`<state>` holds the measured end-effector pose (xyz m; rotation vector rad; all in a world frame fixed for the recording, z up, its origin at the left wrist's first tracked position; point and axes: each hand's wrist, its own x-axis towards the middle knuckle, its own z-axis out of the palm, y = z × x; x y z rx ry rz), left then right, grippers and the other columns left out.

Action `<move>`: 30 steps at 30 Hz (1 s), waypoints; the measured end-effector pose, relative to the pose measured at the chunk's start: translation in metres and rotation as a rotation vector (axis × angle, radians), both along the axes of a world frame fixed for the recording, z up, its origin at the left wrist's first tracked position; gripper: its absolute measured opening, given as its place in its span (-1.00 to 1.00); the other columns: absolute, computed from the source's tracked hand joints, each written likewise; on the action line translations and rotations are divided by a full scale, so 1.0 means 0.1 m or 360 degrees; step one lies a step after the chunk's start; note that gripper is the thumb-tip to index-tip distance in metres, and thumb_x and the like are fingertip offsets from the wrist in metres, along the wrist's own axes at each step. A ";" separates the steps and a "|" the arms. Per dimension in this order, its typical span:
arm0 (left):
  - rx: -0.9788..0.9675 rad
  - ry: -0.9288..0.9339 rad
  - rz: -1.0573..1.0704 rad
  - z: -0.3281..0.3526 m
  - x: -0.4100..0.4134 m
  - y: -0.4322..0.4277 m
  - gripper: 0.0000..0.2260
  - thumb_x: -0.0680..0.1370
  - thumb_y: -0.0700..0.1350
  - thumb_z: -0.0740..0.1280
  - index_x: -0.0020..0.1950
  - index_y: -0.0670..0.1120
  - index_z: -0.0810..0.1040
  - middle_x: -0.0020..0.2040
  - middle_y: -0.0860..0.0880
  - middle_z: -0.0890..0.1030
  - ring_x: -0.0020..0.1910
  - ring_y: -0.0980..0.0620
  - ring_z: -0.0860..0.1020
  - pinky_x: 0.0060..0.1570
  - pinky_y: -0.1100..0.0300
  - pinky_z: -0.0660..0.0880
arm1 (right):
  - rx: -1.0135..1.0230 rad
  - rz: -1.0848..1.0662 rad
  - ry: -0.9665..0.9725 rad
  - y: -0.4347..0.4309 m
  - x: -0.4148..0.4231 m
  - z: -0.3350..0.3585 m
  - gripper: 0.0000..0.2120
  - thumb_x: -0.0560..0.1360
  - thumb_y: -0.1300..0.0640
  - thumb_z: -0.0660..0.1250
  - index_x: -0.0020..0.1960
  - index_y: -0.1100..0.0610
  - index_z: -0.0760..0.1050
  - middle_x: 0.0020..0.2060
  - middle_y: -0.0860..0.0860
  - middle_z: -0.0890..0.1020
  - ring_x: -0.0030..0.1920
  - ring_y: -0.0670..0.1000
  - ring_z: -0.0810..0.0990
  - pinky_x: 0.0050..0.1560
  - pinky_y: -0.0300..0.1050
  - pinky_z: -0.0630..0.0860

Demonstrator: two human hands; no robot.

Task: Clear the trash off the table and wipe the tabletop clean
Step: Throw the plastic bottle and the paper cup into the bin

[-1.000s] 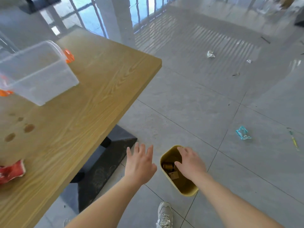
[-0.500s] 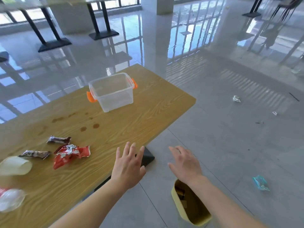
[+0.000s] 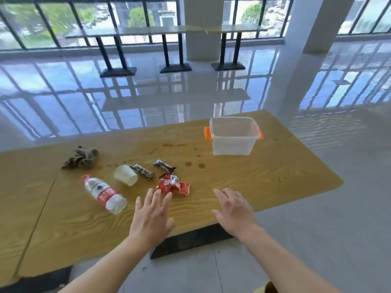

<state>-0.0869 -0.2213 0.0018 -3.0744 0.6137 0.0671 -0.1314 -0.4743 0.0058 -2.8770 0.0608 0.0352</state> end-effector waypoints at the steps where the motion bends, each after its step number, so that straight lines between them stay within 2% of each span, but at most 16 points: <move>1: -0.0007 0.0001 0.0058 0.01 0.00 0.14 -0.32 0.49 0.21 0.16 0.56 0.06 0.05 0.56 -0.14 0.16 0.55 -0.20 0.05 0.46 -0.30 0.10 | -0.0008 0.0055 0.0001 0.11 0.07 0.01 -0.40 0.56 -0.12 0.28 0.52 -0.01 0.18 0.40 0.03 0.39 0.35 0.10 0.39 0.32 -0.02 0.42; 5: -0.0030 0.0016 0.0245 0.02 0.04 0.65 -0.33 0.50 0.20 0.17 0.56 0.05 0.07 0.54 -0.15 0.19 0.54 -0.21 0.08 0.46 -0.26 0.11 | 0.0024 0.0216 0.0005 0.58 0.36 0.04 -0.40 0.55 -0.11 0.29 0.51 0.00 0.19 0.39 0.05 0.42 0.34 0.10 0.41 0.33 -0.02 0.42; 10: -0.0052 0.0059 0.0420 -0.04 0.26 1.18 -0.35 0.49 0.18 0.20 0.54 0.02 0.12 0.53 -0.14 0.19 0.53 -0.17 0.08 0.43 -0.29 0.15 | 0.0083 0.0318 0.0024 1.18 0.68 0.04 -0.44 0.55 -0.09 0.32 0.49 0.01 0.25 0.34 0.02 0.45 0.27 0.08 0.44 0.25 -0.04 0.46; 14: -0.0088 0.0100 0.0505 -0.14 0.47 1.50 -0.37 0.49 0.17 0.15 0.53 0.02 0.14 0.50 -0.14 0.22 0.51 -0.18 0.11 0.40 -0.29 0.19 | 0.0076 0.0365 0.0069 1.63 1.00 0.00 -0.45 0.55 -0.06 0.32 0.48 0.02 0.27 0.31 0.02 0.45 0.28 0.09 0.43 0.27 -0.02 0.44; 24: -0.0234 0.0278 0.0582 -0.34 1.10 1.96 -0.36 0.52 0.32 0.13 0.53 0.08 0.13 0.53 -0.17 0.16 0.54 -0.23 0.03 0.36 -0.34 0.22 | 0.0084 0.0321 0.0252 2.52 1.84 -0.09 -0.49 0.56 -0.06 0.31 0.45 0.01 0.28 0.29 0.06 0.45 0.24 0.10 0.43 0.23 0.01 0.47; 28: -0.0437 0.0385 0.0810 -0.42 1.33 1.91 -0.37 0.53 0.32 0.15 0.53 0.10 0.11 0.55 -0.18 0.07 0.49 -0.20 0.11 0.25 -0.19 0.41 | 0.0111 0.0316 0.0305 2.74 2.20 -0.17 -0.49 0.55 -0.01 0.33 0.45 -0.02 0.28 0.30 0.07 0.43 0.25 0.14 0.43 0.27 0.03 0.43; 30: -0.0567 0.0439 0.0968 -0.47 1.42 1.86 -0.33 0.51 0.32 0.21 0.53 0.09 0.09 0.56 -0.19 -0.07 0.47 -0.19 0.14 0.21 -0.09 0.45 | 0.0120 0.0312 0.0326 2.83 2.38 -0.23 -0.50 0.54 0.02 0.34 0.44 -0.02 0.28 0.30 0.08 0.42 0.25 0.15 0.43 0.27 0.03 0.43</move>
